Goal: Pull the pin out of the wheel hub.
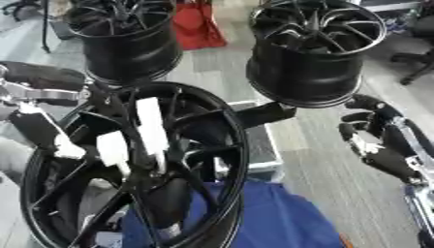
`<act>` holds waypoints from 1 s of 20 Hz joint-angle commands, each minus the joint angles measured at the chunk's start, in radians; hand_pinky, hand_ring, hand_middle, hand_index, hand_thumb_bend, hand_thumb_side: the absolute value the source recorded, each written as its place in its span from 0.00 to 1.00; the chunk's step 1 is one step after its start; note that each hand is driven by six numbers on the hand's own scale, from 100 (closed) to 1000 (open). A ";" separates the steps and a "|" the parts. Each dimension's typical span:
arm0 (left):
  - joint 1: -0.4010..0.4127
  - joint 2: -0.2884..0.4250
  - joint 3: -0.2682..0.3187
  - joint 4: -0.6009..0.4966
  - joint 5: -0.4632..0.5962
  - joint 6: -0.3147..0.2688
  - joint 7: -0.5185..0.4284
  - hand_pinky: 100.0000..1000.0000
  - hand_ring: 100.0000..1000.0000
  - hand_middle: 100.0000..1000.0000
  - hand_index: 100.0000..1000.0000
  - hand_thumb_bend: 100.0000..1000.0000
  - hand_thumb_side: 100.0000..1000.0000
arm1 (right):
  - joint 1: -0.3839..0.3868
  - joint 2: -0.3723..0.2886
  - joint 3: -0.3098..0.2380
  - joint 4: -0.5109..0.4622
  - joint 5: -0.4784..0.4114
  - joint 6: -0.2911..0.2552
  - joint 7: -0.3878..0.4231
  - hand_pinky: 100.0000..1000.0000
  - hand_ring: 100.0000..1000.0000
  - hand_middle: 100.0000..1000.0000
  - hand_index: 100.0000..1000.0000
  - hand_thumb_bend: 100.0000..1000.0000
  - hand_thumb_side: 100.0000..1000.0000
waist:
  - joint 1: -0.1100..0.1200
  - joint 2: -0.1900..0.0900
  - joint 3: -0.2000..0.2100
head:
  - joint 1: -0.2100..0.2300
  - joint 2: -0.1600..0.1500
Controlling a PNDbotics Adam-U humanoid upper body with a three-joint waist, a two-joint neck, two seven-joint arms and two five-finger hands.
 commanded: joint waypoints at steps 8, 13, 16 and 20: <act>-0.001 -0.010 -0.011 0.028 -0.018 -0.088 -0.073 0.64 0.61 0.69 0.84 0.27 0.33 | -0.005 -0.017 -0.002 -0.012 0.003 0.001 -0.002 0.65 0.70 0.76 0.87 0.25 0.26 | -0.004 -0.012 0.000 | 0.008 0.000; 0.019 -0.017 -0.019 0.044 -0.025 -0.091 -0.073 0.60 0.57 0.65 0.82 0.26 0.32 | -0.005 -0.016 -0.003 -0.012 0.003 0.001 -0.003 0.65 0.70 0.76 0.87 0.25 0.26 | -0.004 -0.012 -0.001 | 0.007 0.000; 0.033 -0.024 -0.023 0.050 -0.018 -0.091 -0.073 0.58 0.55 0.63 0.81 0.26 0.30 | -0.005 -0.015 -0.003 -0.012 0.003 0.001 -0.003 0.65 0.70 0.76 0.87 0.25 0.26 | -0.004 -0.012 -0.002 | 0.006 0.000; 0.044 -0.029 -0.027 0.054 -0.012 -0.092 -0.073 0.54 0.51 0.58 0.77 0.23 0.28 | -0.005 -0.014 -0.003 -0.011 0.003 0.001 -0.004 0.65 0.70 0.76 0.87 0.25 0.26 | -0.005 -0.013 -0.003 | 0.006 0.000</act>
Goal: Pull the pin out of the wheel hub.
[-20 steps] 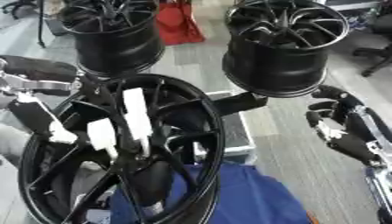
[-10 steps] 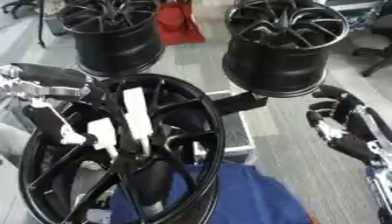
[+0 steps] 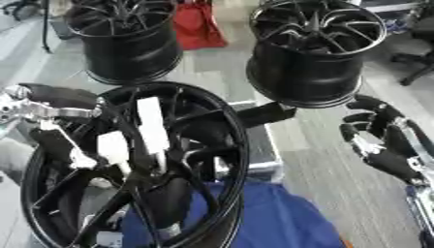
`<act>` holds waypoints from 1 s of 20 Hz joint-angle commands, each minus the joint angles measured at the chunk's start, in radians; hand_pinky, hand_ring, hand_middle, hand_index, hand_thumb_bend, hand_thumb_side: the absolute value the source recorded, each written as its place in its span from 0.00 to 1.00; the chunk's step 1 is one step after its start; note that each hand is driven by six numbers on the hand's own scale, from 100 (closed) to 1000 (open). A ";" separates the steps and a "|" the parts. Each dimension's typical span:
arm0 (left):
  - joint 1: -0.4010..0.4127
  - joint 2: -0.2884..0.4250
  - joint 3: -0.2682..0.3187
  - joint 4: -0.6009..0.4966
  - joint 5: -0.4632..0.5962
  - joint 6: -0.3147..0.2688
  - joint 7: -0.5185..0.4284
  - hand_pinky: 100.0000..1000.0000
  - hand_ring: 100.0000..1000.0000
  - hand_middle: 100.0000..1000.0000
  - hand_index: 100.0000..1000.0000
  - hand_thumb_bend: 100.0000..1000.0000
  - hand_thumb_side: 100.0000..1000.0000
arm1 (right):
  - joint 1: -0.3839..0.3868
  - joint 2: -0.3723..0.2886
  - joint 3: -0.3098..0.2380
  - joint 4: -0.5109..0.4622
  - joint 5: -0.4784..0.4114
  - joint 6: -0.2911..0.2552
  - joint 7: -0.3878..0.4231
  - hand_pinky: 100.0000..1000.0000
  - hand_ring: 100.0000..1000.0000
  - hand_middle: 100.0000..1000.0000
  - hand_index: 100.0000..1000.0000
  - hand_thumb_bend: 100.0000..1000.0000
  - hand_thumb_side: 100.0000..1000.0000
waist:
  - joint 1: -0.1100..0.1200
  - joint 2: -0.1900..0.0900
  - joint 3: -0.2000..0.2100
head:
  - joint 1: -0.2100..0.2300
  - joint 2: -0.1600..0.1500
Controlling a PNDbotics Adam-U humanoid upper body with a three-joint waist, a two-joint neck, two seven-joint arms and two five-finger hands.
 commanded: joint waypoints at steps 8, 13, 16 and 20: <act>-0.005 0.019 0.017 -0.002 0.025 -0.087 -0.080 0.42 0.38 0.41 0.63 0.00 0.11 | -0.008 -0.013 -0.003 -0.011 0.003 0.001 -0.004 0.65 0.70 0.76 0.87 0.25 0.26 | -0.001 -0.012 -0.001 | 0.001 -0.002; -0.018 0.054 0.064 -0.037 0.063 -0.085 -0.080 0.40 0.35 0.37 0.59 0.00 0.09 | -0.006 -0.014 -0.004 -0.010 0.004 0.002 -0.005 0.65 0.70 0.76 0.87 0.26 0.26 | 0.001 -0.013 -0.002 | -0.001 -0.002; -0.032 0.089 0.110 -0.070 0.094 -0.073 -0.080 0.40 0.35 0.37 0.59 0.00 0.08 | -0.005 -0.015 -0.004 -0.009 0.004 0.002 -0.005 0.65 0.70 0.76 0.87 0.26 0.26 | 0.003 -0.014 0.000 | -0.003 -0.002; -0.029 0.146 0.192 -0.118 0.127 -0.048 -0.080 0.41 0.35 0.37 0.59 0.00 0.06 | -0.003 -0.018 -0.006 -0.008 0.006 0.002 -0.006 0.65 0.70 0.76 0.87 0.26 0.26 | 0.005 -0.017 0.005 | -0.007 -0.002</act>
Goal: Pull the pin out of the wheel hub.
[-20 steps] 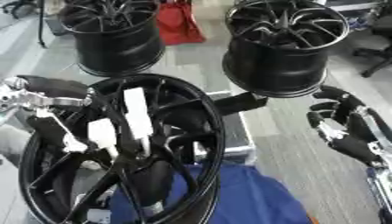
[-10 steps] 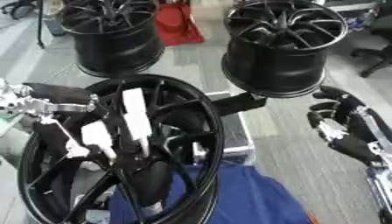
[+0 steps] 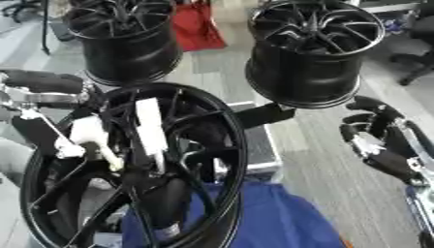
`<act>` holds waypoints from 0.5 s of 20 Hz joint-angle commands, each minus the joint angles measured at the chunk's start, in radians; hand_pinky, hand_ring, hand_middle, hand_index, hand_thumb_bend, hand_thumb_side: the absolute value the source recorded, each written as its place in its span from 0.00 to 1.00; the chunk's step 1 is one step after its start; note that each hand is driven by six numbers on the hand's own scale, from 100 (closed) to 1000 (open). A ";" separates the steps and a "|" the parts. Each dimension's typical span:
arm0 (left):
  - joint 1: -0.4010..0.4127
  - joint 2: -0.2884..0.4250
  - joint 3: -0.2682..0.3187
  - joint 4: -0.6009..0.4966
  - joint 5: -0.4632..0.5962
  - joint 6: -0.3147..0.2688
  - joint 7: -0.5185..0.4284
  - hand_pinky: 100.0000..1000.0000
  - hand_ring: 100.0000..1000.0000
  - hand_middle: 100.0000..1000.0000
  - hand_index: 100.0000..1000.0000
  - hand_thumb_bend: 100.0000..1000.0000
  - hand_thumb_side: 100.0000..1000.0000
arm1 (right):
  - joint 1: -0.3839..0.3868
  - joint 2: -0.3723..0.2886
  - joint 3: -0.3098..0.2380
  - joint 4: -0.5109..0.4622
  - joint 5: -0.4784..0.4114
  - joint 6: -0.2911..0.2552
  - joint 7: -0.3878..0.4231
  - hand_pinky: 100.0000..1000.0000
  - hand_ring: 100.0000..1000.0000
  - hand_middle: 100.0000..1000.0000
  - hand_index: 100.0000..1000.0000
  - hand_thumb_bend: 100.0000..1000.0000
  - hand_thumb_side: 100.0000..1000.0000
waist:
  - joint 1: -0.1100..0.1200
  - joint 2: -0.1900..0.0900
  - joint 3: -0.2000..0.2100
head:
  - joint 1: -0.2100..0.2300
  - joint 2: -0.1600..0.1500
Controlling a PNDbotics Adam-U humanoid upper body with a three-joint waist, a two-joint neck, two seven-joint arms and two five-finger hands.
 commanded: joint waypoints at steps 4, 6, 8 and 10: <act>0.027 0.132 0.181 -0.051 0.025 -0.019 -0.071 0.43 0.35 0.37 0.59 0.00 0.04 | -0.003 -0.021 -0.009 -0.008 0.008 0.000 -0.006 0.65 0.69 0.76 0.87 0.26 0.26 | 0.003 -0.013 0.013 | -0.008 -0.002; 0.062 0.157 0.252 -0.043 0.031 0.004 -0.068 0.42 0.35 0.37 0.59 0.00 0.04 | -0.003 -0.020 -0.011 -0.008 0.009 0.001 -0.009 0.65 0.69 0.76 0.87 0.26 0.26 | 0.003 -0.014 0.017 | -0.012 -0.002; 0.101 0.178 0.318 -0.019 0.022 0.027 -0.049 0.42 0.35 0.36 0.59 0.00 0.03 | -0.001 -0.021 -0.014 -0.008 0.011 0.002 -0.011 0.65 0.69 0.76 0.87 0.26 0.26 | 0.002 -0.013 0.021 | -0.017 -0.002; 0.145 0.193 0.371 0.045 -0.012 0.058 -0.018 0.43 0.35 0.37 0.60 0.00 0.03 | 0.000 -0.022 -0.017 -0.008 0.012 0.002 -0.015 0.65 0.69 0.76 0.87 0.26 0.26 | 0.003 -0.014 0.027 | -0.021 -0.002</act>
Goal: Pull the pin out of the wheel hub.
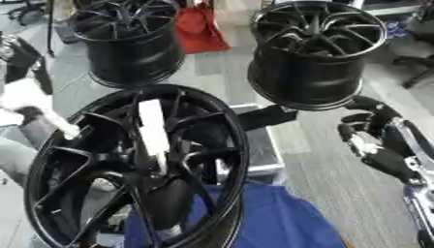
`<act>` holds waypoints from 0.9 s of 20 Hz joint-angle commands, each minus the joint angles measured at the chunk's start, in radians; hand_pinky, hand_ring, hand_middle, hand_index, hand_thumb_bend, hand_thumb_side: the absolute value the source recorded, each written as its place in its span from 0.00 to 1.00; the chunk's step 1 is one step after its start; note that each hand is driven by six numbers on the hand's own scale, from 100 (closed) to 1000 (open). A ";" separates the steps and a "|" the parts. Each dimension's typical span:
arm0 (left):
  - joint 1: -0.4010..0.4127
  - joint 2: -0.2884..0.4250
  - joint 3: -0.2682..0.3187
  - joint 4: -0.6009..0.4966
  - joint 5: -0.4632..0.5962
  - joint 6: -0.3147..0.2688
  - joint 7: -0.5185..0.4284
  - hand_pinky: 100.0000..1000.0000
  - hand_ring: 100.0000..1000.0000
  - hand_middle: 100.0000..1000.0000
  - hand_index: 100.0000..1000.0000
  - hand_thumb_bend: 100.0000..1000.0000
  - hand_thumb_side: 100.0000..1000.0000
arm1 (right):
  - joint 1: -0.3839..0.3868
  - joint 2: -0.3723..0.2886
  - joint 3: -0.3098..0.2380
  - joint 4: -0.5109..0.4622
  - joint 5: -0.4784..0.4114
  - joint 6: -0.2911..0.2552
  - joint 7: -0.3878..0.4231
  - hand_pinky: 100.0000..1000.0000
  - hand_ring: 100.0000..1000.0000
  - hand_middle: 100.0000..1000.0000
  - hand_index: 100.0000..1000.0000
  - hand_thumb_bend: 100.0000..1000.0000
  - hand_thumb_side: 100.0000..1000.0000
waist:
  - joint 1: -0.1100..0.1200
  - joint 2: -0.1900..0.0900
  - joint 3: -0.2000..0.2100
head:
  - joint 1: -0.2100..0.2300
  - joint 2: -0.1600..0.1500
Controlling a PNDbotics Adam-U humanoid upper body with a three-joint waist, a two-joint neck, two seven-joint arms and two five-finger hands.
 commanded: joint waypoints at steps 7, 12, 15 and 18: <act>0.103 0.017 0.159 0.368 -0.204 0.063 0.115 0.49 0.41 0.43 0.66 0.08 0.05 | -0.008 -0.019 -0.012 -0.009 0.008 0.000 -0.009 0.65 0.69 0.76 0.87 0.26 0.27 | -0.008 -0.004 0.011 | -0.009 -0.002; 0.141 -0.066 0.188 0.534 -0.292 0.066 0.242 0.67 0.64 0.68 0.85 0.31 0.29 | -0.015 -0.013 -0.011 -0.010 0.006 0.000 -0.008 0.65 0.69 0.76 0.87 0.26 0.27 | -0.019 0.008 0.008 | -0.012 -0.002; 0.166 -0.116 0.206 0.561 -0.358 0.070 0.361 0.75 0.75 0.79 0.93 0.56 0.55 | -0.018 -0.010 -0.014 -0.010 0.005 0.000 -0.012 0.65 0.69 0.76 0.87 0.26 0.27 | -0.024 0.014 0.004 | -0.013 -0.002; 0.194 -0.163 0.221 0.556 -0.395 0.074 0.499 0.76 0.76 0.82 0.95 0.61 0.63 | -0.019 -0.008 -0.015 -0.011 0.004 0.000 -0.013 0.65 0.69 0.76 0.87 0.26 0.27 | -0.028 0.019 0.003 | -0.016 -0.002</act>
